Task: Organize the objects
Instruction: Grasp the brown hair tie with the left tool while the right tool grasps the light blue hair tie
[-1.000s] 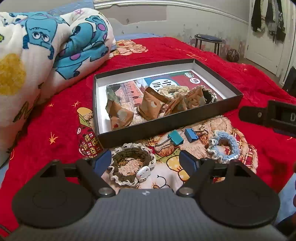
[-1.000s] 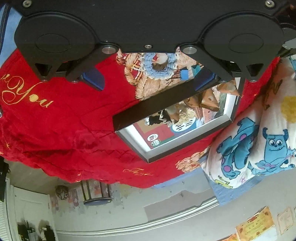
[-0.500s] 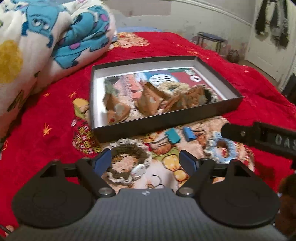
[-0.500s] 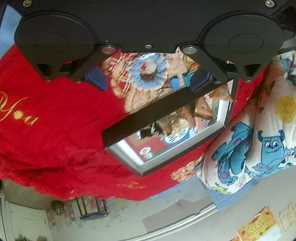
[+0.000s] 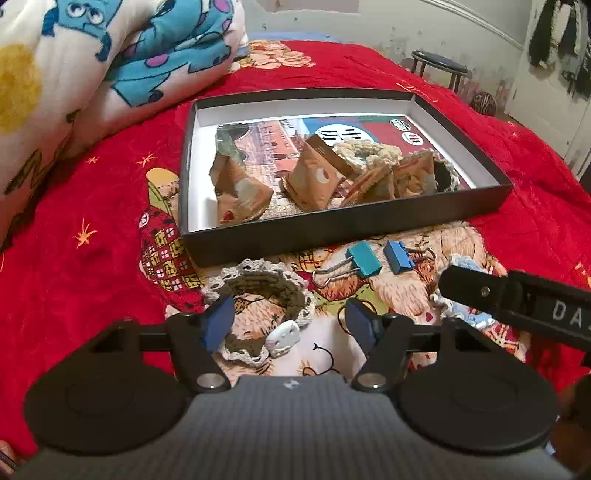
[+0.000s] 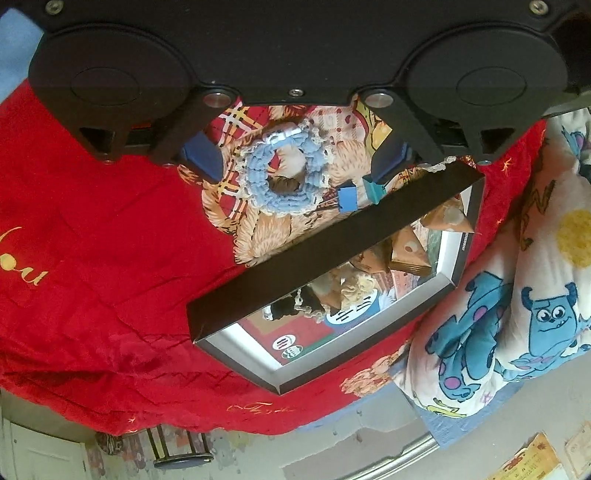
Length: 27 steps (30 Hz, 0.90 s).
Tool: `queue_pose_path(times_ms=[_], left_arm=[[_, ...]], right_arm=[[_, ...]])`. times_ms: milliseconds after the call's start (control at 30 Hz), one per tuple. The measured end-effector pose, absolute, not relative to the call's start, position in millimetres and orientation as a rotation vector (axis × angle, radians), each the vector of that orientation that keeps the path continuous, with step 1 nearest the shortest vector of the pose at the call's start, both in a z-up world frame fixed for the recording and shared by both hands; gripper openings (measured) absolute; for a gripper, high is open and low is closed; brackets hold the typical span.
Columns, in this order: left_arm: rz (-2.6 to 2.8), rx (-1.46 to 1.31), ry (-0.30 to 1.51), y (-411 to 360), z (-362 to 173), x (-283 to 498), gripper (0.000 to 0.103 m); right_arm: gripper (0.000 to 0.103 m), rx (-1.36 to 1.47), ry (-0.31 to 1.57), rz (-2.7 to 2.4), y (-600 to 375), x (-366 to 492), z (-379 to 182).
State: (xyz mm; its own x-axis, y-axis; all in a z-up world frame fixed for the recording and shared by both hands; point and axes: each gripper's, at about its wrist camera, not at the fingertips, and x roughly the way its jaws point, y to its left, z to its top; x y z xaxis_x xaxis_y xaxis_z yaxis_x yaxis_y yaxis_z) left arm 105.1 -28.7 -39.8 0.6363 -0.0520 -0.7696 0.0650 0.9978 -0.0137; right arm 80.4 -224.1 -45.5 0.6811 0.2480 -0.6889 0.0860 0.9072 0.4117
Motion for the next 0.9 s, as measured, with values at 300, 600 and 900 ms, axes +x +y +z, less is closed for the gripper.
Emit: queue_pose_path(times_ms=[300,600,900], left_arm=[[-0.019,0.093,0.878,-39.1,-47.4,103.7,0.051],[-0.05,0.108,0.884,-41.6,-47.8,100.9,0.03],[-0.041,0.081,0.906,-39.7,-48.9,104.7,0.028]], right_arm=[[0.081,0.396,0.846,0.094,-214.8,83.8,-50.7],[0.077,0.344,0.842,0.072,-207.3,83.5,-52.2],[0.064,0.438,0.851,0.058,-219.5,88.3,-55.7]])
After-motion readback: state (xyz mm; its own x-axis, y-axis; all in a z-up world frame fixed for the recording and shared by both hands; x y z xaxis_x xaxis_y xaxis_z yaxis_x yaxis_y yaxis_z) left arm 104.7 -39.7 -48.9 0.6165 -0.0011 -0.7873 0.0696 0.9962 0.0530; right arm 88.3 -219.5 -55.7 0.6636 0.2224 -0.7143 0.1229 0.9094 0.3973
